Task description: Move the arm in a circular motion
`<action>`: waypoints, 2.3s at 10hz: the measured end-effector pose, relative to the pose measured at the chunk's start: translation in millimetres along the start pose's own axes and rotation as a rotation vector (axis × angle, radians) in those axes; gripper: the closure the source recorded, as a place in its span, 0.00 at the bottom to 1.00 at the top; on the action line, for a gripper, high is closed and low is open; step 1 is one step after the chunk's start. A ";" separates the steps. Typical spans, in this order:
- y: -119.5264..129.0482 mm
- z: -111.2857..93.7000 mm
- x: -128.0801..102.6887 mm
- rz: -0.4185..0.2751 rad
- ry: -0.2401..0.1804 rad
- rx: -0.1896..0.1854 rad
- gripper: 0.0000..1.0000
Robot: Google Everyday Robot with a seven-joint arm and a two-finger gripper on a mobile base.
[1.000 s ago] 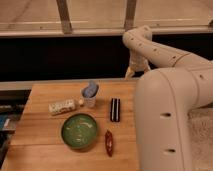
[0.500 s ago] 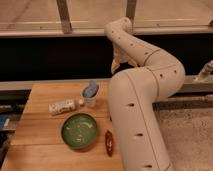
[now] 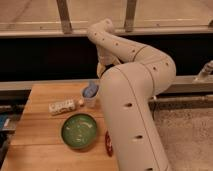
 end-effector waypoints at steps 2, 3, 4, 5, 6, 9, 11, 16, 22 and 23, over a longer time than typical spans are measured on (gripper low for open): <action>36.4 -6.7 27.2 -0.095 -0.015 -0.018 0.20; 56.8 -10.6 49.0 -0.136 -0.023 -0.036 0.20; 66.5 -12.5 62.5 -0.153 -0.028 -0.048 0.20; 74.8 -13.8 87.0 -0.157 -0.032 -0.066 0.20; 75.0 -13.4 104.1 -0.145 -0.032 -0.074 0.20; 51.2 -6.1 143.4 -0.052 -0.023 -0.070 0.20; 21.9 3.4 151.2 0.027 -0.009 -0.058 0.20; -84.7 24.5 110.1 0.215 0.018 -0.047 0.20; -44.8 2.1 34.8 0.063 -0.019 -0.078 0.20; -22.0 -4.6 33.8 -0.003 -0.031 -0.086 0.20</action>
